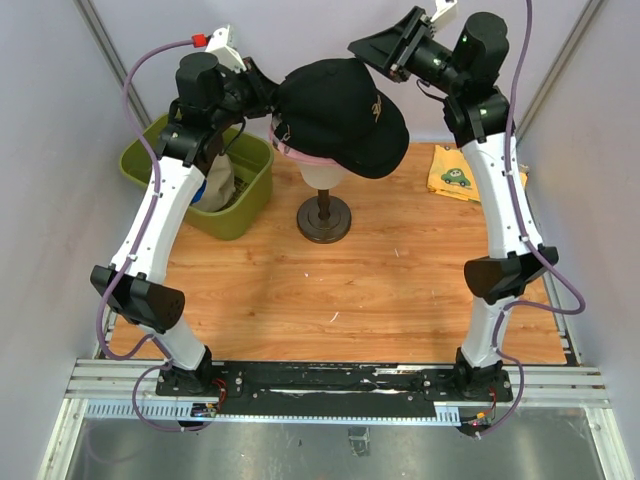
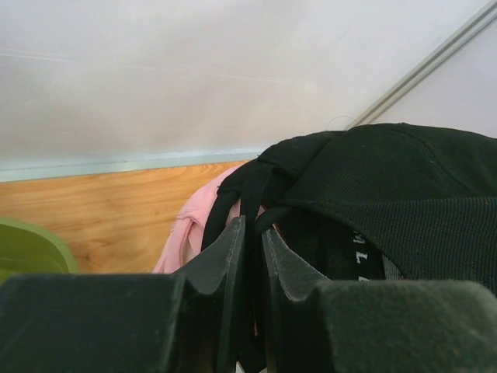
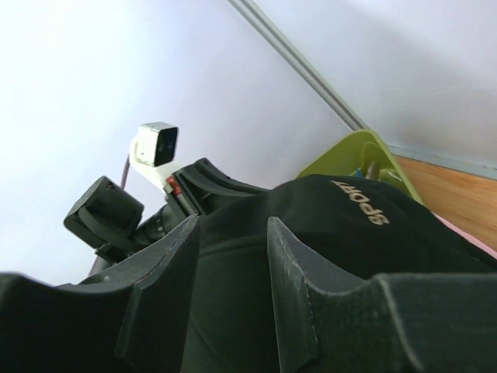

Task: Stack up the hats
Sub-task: Stack the hat on the hat.

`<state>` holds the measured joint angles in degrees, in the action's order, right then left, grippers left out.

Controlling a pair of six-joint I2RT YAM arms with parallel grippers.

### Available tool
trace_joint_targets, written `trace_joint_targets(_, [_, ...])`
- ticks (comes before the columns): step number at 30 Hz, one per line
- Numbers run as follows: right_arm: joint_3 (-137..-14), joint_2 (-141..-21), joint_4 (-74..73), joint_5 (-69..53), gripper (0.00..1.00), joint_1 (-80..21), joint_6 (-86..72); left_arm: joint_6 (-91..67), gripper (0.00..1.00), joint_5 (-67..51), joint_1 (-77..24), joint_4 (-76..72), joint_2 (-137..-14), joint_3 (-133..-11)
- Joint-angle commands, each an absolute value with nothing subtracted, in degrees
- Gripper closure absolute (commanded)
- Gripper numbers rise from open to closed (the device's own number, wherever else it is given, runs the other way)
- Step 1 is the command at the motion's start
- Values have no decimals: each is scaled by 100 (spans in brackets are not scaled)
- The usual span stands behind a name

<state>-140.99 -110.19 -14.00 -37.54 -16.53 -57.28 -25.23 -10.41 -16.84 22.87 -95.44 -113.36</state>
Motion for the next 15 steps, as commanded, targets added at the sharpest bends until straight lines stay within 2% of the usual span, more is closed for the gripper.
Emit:
trace_joint_targets(1, [-14399,-10995,-667,-3902,59,-1830,-5818,-2330,83,-674,-1696,2908,-9582,-11315])
trace_joint_targets(4, [-14235,-10941,-686,-3918,59,-1844,-5777,-2367,84,-574,-1696,2965,-9572,-11287])
trace_joint_targets(7, [-13218,-10494,-539,-3733,57,-1753,-5667,-2384,84,-519,-1697,2924,-9516,-11218])
trace_joint_targets(11, [-11562,-9667,552,-3601,54,-1315,-6306,-2386,84,-441,-1692,2970,-9498,-11199])
trace_joint_targets(15, [-10399,-9074,1253,-3618,53,-867,-6686,-2434,84,-433,-1693,2965,-9493,-11147])
